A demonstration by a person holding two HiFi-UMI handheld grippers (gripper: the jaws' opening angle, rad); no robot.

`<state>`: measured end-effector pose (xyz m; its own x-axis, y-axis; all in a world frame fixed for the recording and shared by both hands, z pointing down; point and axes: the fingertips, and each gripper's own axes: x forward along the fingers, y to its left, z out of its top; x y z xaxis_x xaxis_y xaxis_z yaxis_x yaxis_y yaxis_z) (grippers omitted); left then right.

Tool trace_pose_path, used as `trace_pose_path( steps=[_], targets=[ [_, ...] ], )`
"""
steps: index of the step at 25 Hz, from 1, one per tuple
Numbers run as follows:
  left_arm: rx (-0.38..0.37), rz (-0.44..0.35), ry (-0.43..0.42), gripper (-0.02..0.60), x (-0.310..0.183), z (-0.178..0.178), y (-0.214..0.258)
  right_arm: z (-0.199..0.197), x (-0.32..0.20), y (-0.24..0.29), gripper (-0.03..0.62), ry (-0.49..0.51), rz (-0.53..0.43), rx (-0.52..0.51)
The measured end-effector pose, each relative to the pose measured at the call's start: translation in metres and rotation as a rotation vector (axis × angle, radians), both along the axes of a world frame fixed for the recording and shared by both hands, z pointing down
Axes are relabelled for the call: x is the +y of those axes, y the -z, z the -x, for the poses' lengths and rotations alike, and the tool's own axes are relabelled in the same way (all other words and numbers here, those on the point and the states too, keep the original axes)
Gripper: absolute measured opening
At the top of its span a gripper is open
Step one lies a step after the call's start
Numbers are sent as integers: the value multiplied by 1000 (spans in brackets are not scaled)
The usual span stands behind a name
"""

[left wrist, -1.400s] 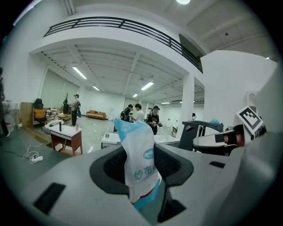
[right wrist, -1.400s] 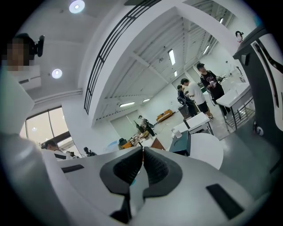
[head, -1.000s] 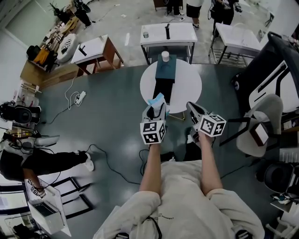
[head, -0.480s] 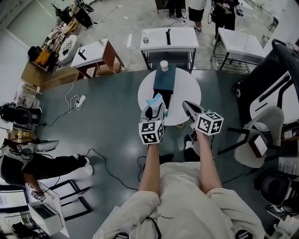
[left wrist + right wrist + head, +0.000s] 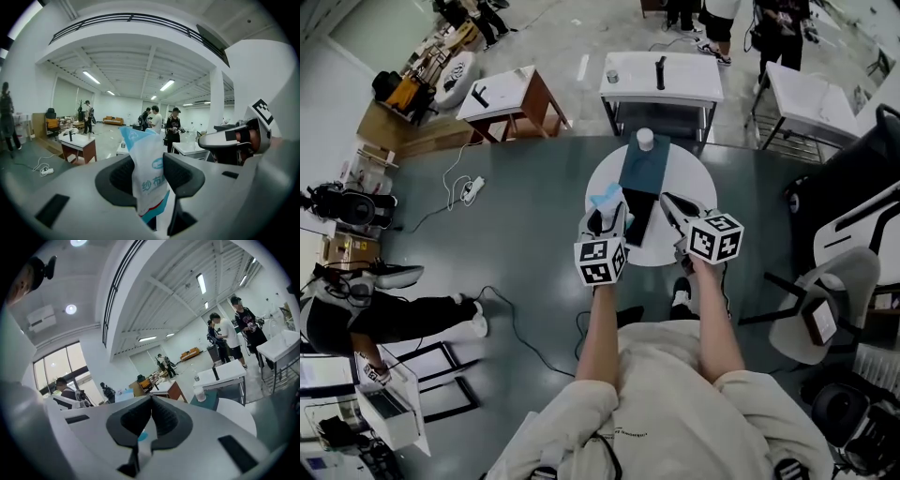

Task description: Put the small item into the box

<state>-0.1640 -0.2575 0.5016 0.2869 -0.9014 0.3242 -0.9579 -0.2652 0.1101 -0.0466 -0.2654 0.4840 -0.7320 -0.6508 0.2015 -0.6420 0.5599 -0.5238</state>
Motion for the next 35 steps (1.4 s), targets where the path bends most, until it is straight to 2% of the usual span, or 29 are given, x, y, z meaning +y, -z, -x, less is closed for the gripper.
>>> trace_pose_path(
  steps=[11,17,21,24,28,31,35],
  targets=[
    [-72,51,89,179,-50,-10,-19,14,-67,-10,32,217,-28,10],
    [-87,113,196,179,-51,-18,-44,11,-76,-40,32,340,41,-11],
    [-91,163,210,179,-58,-27,-68,-6,-93,-64,32,337,80,-33],
    [-82,222,204,179,-54,-24,-86,-2,-88,-80,32,355,113,-39],
    [-70,250,215,179,-60,-19,-95,-3,-89,-87,32,350,138,-43],
    [-66,266,205,179,-72,-20,-101,-10,-102,-82,32,325,97,-17],
    [-69,285,139,179,-97,-24,-107,-7,-126,-56,34,287,33,-8]
  ],
)
